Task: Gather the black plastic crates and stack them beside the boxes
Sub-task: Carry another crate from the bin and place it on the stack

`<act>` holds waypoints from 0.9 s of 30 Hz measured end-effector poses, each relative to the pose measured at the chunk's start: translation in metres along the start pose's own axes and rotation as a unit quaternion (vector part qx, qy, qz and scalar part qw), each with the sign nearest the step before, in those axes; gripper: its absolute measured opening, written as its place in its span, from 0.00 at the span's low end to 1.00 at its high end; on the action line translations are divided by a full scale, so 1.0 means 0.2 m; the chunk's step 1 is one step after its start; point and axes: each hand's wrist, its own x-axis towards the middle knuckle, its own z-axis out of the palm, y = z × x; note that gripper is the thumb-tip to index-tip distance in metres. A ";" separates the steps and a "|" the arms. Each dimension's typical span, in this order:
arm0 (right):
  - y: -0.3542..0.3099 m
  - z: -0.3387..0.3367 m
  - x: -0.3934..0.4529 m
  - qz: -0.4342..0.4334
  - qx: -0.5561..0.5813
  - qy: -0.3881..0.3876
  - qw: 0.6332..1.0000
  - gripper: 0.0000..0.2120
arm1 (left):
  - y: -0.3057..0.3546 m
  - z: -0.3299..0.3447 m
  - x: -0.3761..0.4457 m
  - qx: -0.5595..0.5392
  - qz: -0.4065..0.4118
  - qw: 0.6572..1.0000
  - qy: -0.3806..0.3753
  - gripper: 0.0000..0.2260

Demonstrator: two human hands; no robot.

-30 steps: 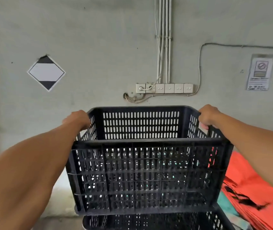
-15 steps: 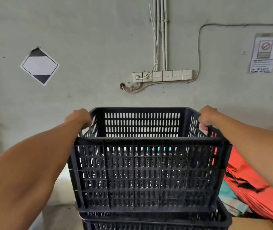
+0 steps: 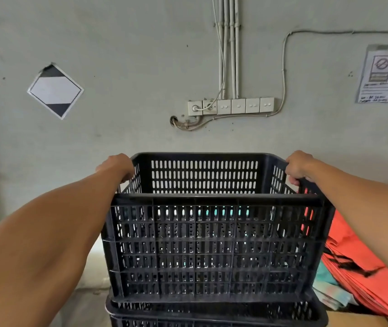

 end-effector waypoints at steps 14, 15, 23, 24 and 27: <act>0.06 0.01 -0.03 0.012 0.093 -0.012 0.996 0.18 | 0.02 -0.03 -0.12 0.012 -0.005 1.000 -0.001 0.04; 0.06 0.01 -0.03 0.015 0.085 -0.017 0.996 0.18 | 0.02 -0.04 -0.13 0.008 -0.005 1.000 -0.011 0.02; 0.08 -0.04 -0.08 0.035 0.089 -0.063 0.993 0.19 | 0.02 -0.06 -0.26 0.061 0.011 0.997 -0.035 0.18; 0.09 -0.04 -0.08 0.036 0.088 -0.064 0.993 0.19 | 0.02 -0.06 -0.28 0.074 0.011 0.997 -0.036 0.18; 0.11 -0.02 -0.10 0.037 0.094 -0.070 0.992 0.18 | 0.02 -0.07 -0.31 0.078 0.013 0.995 -0.060 0.21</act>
